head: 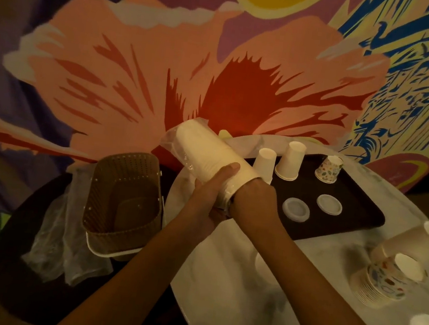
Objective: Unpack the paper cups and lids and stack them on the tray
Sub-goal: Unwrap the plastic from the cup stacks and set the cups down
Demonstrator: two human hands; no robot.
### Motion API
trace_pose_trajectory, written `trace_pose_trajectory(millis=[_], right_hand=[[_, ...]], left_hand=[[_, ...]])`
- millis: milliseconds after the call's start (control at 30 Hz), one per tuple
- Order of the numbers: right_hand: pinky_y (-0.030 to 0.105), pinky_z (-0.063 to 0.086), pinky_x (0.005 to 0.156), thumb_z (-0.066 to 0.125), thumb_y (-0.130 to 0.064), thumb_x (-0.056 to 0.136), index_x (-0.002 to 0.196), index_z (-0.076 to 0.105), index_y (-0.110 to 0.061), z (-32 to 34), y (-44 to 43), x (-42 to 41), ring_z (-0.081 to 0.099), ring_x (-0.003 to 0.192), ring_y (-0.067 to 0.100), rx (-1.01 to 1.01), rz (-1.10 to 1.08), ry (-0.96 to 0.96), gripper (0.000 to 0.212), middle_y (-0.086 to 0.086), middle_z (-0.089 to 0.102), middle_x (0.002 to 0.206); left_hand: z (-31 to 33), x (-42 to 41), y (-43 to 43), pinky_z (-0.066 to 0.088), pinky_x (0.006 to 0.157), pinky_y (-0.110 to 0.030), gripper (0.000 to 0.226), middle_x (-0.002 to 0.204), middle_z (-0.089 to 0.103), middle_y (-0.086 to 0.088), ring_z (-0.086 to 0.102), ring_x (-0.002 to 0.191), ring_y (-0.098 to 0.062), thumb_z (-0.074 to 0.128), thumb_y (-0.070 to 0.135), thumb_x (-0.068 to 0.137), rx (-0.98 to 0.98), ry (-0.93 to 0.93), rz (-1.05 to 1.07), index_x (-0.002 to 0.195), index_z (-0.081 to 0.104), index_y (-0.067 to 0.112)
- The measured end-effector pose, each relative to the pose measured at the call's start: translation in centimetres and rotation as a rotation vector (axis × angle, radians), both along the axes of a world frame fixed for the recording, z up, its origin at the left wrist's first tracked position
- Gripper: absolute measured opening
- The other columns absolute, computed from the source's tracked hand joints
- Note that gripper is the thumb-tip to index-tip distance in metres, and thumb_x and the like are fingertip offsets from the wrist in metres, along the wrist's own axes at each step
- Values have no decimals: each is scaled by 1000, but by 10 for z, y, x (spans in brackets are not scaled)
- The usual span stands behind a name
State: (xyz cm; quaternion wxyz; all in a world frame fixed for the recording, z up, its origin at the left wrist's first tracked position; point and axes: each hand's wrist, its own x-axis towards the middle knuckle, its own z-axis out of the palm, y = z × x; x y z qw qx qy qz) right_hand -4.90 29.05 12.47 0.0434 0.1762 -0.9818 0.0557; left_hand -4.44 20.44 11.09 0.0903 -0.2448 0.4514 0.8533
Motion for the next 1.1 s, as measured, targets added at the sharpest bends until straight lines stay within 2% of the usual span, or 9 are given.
trace_pose_trajectory(millis=[167,233,367,467,600,700,800,967,1100], right_hand=[[24,38,84,42,-17,96,120,52,-5,-18,20,-3,54,107,23,-461,96,-39,29,11,57,119],[15,39,74,45,-17,95,110,56,-9,-32,40,-9,54,88,11,-542,94,-60,20,4,60,102],[17,38,64,47,-16,94,99,57,-12,-46,73,-15,49,71,7,-539,31,-146,12,-6,52,82],[12,39,65,48,-17,93,101,58,-15,-44,89,-17,48,72,3,-528,26,-166,12,-13,49,77],[11,38,64,49,-15,92,99,58,-13,-37,117,-18,48,70,1,-508,53,-105,11,-19,44,73],[10,38,64,50,-13,92,100,58,-13,-35,144,-18,48,71,1,-518,61,-75,11,-12,49,77],[8,35,63,50,-15,92,102,57,-17,-33,175,-23,49,73,0,-571,6,-86,13,-8,53,89],[7,40,67,59,-15,87,103,56,-17,-37,203,-21,54,83,4,-832,-45,1,16,-6,56,92],[7,48,69,53,-33,89,95,63,-5,-35,193,-7,59,79,8,-737,203,197,30,7,65,88]], left_hand=[[-13,-15,-7,55,61,-40,76,121,54,-9,58,99,-25,73,31,73,74,7,106,136,34,20],[-18,-23,-9,57,67,-46,75,122,52,-8,56,104,-27,75,28,71,83,15,134,134,35,22],[-19,-27,-3,52,83,-57,91,127,50,-6,52,112,-30,81,31,60,37,4,192,137,31,28],[-18,-26,7,52,87,-51,110,122,54,-5,57,106,-27,83,41,42,24,-8,244,138,31,29],[-17,-34,17,52,86,-49,79,109,52,0,53,93,-19,72,27,76,-9,25,385,140,24,26],[-10,-34,25,54,80,-48,82,101,49,3,52,89,-17,71,24,78,-6,46,462,141,19,24],[-7,-31,38,54,73,-41,86,114,48,0,52,99,-19,70,26,78,-20,81,505,143,15,23],[-3,-23,70,52,88,-51,91,128,48,-6,54,113,-26,74,28,74,48,121,581,142,14,24],[-3,-16,105,52,88,-51,95,129,46,-7,54,113,-26,74,27,74,68,106,656,142,9,25]])
